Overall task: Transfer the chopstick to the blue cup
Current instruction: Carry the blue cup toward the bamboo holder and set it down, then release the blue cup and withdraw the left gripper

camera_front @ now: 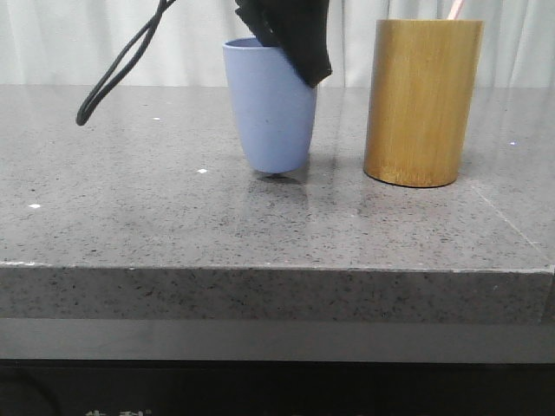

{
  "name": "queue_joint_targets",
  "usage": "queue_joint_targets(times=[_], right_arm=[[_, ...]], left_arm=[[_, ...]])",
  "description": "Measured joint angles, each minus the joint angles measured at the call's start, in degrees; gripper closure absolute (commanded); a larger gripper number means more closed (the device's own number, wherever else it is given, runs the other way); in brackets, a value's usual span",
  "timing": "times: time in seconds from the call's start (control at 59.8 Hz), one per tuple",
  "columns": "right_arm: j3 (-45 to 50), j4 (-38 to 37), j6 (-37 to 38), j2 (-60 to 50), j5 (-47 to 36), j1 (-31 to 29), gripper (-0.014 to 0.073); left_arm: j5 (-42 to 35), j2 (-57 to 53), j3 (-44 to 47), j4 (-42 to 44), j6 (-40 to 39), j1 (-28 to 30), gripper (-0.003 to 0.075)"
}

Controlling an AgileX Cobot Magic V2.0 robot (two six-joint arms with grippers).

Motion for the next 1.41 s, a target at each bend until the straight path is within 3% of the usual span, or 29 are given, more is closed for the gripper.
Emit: queue_joint_targets(times=[0.151,0.268,0.803,0.92,1.154,1.405], right_arm=[[0.0,0.0,0.0,0.0,0.0,0.0,0.0002],[0.0,0.0,0.0,0.0,0.0,0.0,0.0002],[0.0,0.0,0.0,0.0,0.0,0.0,0.0002],[0.0,0.0,0.0,0.0,0.1,0.0,0.0002],[0.0,0.0,0.0,0.0,0.1,0.0,0.0002],[0.0,0.0,0.0,0.0,0.1,0.0,0.0002]], left_arm=[[0.0,0.0,-0.1,0.0,0.0,0.0,0.0464],[0.0,0.0,-0.1,0.0,0.0,0.0,0.0396],[0.0,-5.3,-4.2,1.8,-1.0,0.4,0.0386],[0.1,-7.8,-4.3,2.0,-1.5,2.8,0.0453],[0.1,-12.2,-2.0,2.8,-3.8,11.8,0.0741],[0.2,-20.4,5.1,2.9,-4.0,21.2,0.0739]])
